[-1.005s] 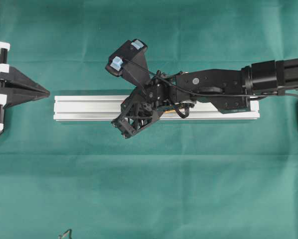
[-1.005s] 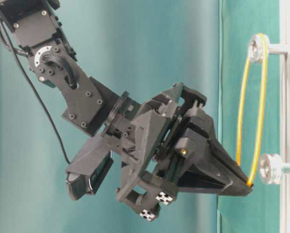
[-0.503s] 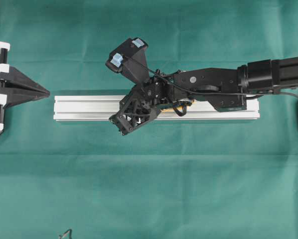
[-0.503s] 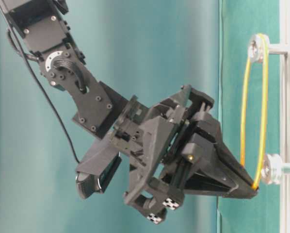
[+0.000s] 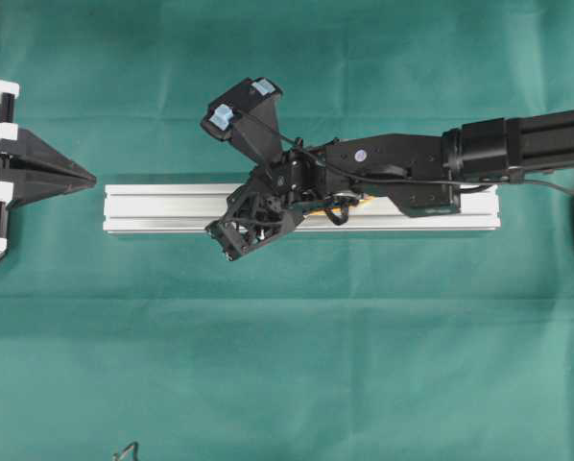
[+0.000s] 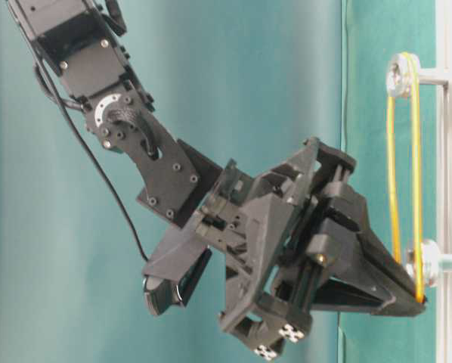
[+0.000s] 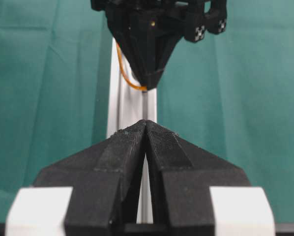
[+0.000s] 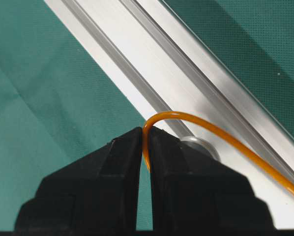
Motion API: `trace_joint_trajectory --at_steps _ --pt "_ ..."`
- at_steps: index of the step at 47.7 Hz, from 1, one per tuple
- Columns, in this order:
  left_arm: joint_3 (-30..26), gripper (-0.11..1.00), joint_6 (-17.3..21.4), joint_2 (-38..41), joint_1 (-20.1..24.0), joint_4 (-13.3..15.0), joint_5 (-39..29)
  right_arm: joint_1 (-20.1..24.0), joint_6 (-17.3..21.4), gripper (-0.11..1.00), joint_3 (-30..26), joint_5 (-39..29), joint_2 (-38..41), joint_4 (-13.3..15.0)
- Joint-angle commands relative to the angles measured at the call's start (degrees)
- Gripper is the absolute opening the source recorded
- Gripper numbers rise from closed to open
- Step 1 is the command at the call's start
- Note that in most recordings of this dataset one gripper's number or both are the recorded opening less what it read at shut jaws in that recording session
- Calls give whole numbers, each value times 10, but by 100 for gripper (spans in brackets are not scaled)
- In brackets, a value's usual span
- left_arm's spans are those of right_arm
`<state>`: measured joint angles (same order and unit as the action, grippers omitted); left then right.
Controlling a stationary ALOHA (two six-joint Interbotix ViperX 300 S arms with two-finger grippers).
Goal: Hook the rubber onto the shaft.
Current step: 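Stretch the band left with the right gripper and hook it over the left peg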
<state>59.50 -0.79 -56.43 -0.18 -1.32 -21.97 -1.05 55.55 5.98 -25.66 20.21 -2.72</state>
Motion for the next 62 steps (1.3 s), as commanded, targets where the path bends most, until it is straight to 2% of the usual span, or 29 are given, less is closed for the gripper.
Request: trace_joint_trajectory --at_steps 1,34,48,62 --pt "-15 0 1 4 -1 -1 3 2 0 7 -19 6 -5 -5" --pt "-14 0 2 5 -1 -1 3 25 1 7 -18 -1 -1 -31" --pt "-15 0 2 5 -1 -1 3 31 0 7 -12 -11 -4 -31" --pt "-14 0 1 5 -1 -1 3 31 1 7 16 -11 -29 -28"
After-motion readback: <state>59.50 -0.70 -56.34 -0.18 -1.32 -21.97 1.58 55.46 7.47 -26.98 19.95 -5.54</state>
